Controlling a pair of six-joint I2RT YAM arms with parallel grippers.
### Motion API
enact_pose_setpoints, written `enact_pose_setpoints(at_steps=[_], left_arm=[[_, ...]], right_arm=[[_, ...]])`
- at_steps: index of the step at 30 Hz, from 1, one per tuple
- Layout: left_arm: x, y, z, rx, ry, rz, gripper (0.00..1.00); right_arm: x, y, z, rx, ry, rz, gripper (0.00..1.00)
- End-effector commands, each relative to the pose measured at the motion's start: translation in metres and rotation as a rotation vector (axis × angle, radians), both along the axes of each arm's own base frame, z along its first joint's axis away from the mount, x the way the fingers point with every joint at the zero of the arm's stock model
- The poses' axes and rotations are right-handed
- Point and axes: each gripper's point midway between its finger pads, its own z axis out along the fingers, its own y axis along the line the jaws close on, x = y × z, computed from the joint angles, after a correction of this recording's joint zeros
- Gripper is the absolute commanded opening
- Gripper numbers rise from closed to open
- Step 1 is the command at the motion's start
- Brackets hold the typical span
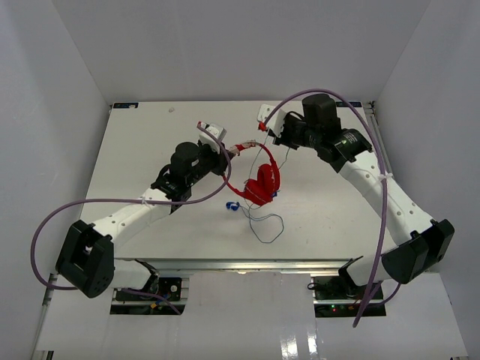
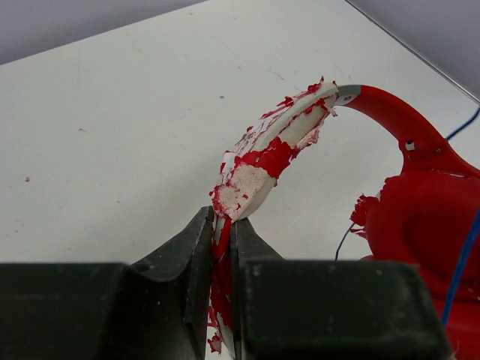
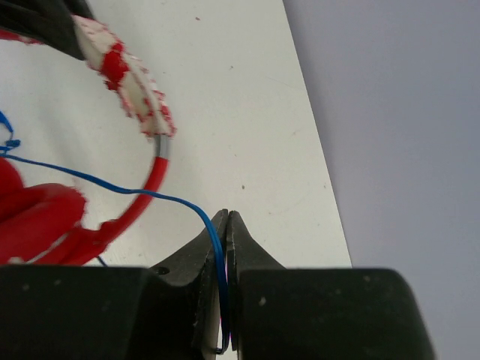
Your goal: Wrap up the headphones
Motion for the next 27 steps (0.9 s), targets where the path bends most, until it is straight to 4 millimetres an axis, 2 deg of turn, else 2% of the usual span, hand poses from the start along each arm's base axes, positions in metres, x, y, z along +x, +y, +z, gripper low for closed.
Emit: enact_pose_setpoints(at_steps=[1, 8, 19, 27], left_arm=[[-0.024, -0.007, 0.058, -0.108, -0.091, -0.125, 0.0], [-0.038, -0.004, 0.072, -0.134, -0.084, -0.208, 0.0], [-0.076, -0.014, 0.069, -0.223, 0.02, -0.36, 0.0], [-0.08, -0.011, 0.082, -0.348, 0.071, -0.364, 0.0]], right_arm=[[0.01, -0.019, 0.013, 0.092, -0.016, -0.042, 0.08], [0.01, -0.033, -0.003, 0.133, 0.021, -0.042, 0.08], [0.024, -0.057, -0.012, 0.277, 0.095, -0.085, 0.08], [0.027, -0.073, -0.026, 0.345, 0.163, -0.092, 0.08]])
